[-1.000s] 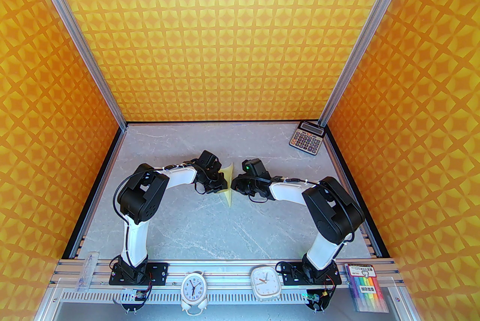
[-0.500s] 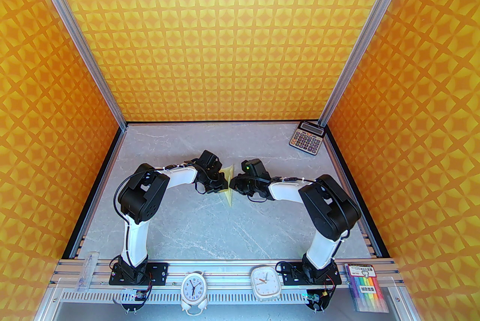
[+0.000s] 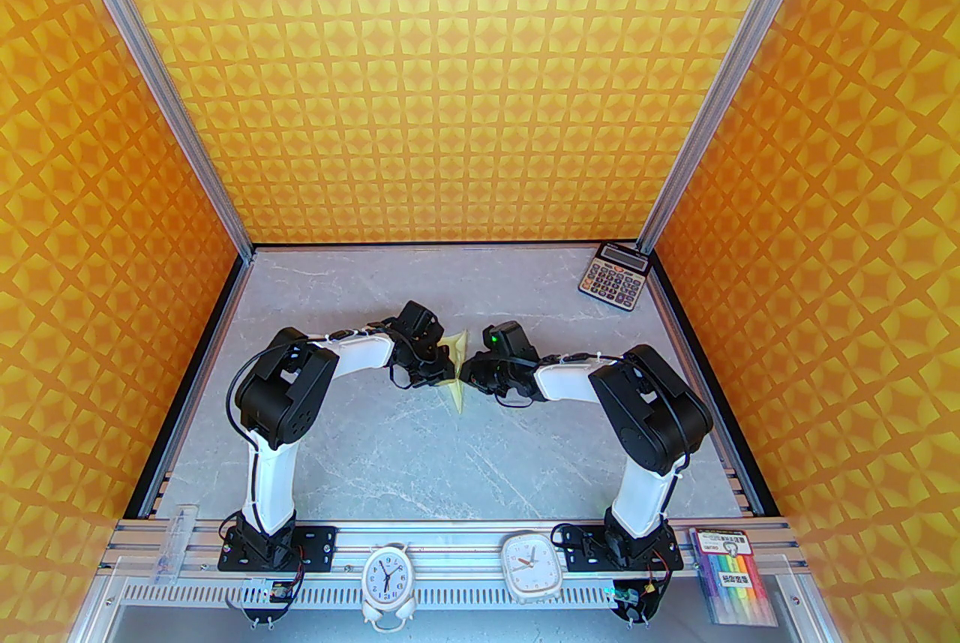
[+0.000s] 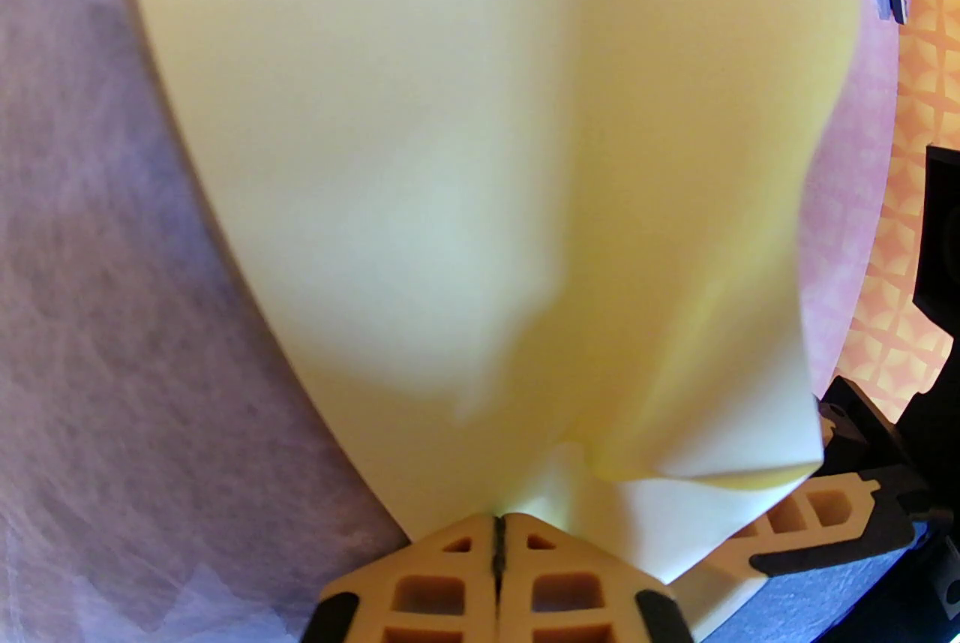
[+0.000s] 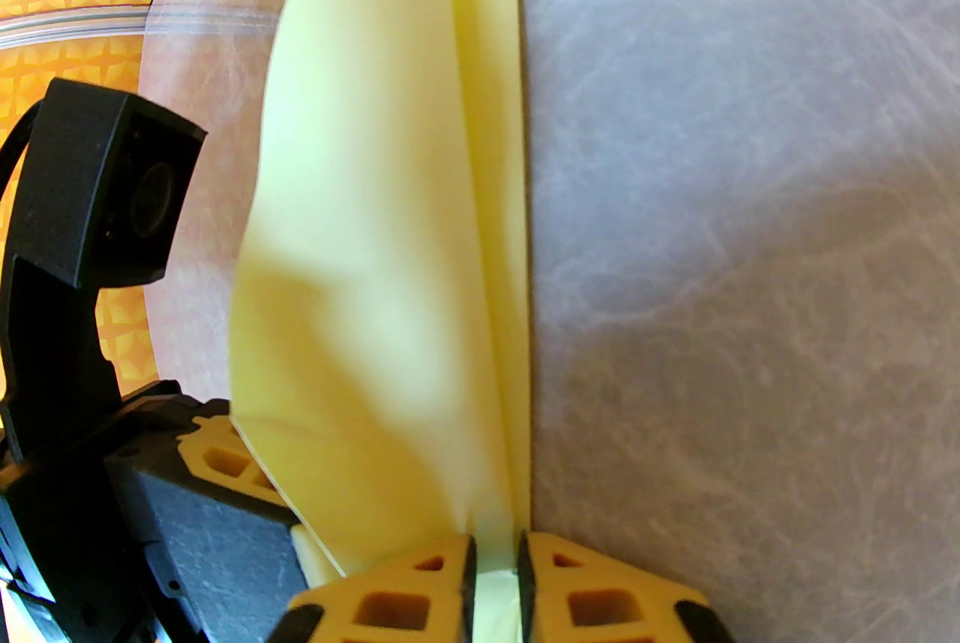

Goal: Fold a paper plane with a square sheet of paper (fold left side to right side)

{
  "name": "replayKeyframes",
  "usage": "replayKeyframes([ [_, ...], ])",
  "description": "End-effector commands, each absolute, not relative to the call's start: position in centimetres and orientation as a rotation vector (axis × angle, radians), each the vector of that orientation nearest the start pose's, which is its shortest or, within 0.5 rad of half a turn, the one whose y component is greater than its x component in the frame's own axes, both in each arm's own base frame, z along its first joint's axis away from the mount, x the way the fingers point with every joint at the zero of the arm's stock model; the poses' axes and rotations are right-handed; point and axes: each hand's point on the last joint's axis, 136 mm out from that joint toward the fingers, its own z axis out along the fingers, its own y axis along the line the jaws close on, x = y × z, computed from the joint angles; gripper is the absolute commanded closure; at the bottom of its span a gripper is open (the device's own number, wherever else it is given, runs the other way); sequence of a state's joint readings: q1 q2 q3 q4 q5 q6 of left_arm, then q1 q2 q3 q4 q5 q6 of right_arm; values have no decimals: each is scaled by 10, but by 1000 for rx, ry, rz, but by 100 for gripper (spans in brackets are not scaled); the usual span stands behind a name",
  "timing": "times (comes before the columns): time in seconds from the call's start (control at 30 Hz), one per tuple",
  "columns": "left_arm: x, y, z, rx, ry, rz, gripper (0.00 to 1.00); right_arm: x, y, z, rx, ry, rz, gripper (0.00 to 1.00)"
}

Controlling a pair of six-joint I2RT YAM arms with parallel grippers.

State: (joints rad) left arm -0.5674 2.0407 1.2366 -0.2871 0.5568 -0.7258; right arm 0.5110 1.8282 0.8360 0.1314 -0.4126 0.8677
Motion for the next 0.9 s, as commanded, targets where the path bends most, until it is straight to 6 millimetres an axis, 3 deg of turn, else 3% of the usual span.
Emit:
replayKeyframes([
  [0.0,333,-317,16,-46,2873,-1119,100,326,266,10,240,2697,1020,82],
  [0.3,335,-313,22,-114,2752,-1293,100,326,265,7,217,2720,992,82],
  [0.57,337,-298,26,-141,2744,-1280,86,324,266,1,191,2758,954,82],
  [0.87,338,-284,38,-142,2739,-1255,87,324,266,1,175,2764,935,82],
])
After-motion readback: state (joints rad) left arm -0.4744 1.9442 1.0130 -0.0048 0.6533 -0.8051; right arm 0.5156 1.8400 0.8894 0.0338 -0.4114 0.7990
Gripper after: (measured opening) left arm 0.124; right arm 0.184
